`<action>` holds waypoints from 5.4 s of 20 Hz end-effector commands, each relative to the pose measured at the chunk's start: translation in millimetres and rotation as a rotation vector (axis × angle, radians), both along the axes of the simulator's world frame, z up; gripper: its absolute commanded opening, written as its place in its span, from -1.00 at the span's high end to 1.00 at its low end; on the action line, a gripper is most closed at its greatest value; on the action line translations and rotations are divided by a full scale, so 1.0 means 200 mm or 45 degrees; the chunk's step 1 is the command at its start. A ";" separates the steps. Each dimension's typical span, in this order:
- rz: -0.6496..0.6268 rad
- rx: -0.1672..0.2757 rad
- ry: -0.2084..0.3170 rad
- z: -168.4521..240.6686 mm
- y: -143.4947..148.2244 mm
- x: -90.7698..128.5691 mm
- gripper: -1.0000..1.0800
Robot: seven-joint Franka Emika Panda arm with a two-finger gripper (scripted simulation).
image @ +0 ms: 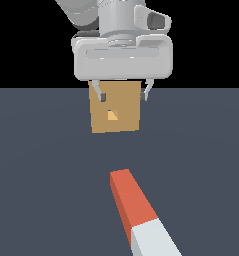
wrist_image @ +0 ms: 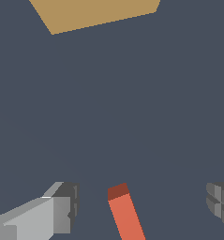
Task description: Insert the peg into the horizontal hole in a box.
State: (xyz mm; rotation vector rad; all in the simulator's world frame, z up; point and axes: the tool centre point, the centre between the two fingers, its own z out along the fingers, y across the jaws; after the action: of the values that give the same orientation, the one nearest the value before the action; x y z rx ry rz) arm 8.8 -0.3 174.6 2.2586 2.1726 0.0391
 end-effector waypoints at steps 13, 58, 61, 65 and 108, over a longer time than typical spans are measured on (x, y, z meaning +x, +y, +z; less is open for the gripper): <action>0.056 -0.003 0.003 -0.07 -0.15 0.00 -0.92; 0.437 -0.020 0.027 -0.62 -1.16 0.19 -0.92; 0.438 -0.020 0.027 -0.71 -1.16 0.19 -0.92; 0.439 -0.020 0.027 -0.78 -1.16 0.19 -0.92; 0.353 -0.019 0.027 -0.60 -0.22 0.03 1.00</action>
State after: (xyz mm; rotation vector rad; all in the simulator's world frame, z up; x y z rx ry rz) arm 15.9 -60.5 50.0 1.9358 2.4783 -0.0030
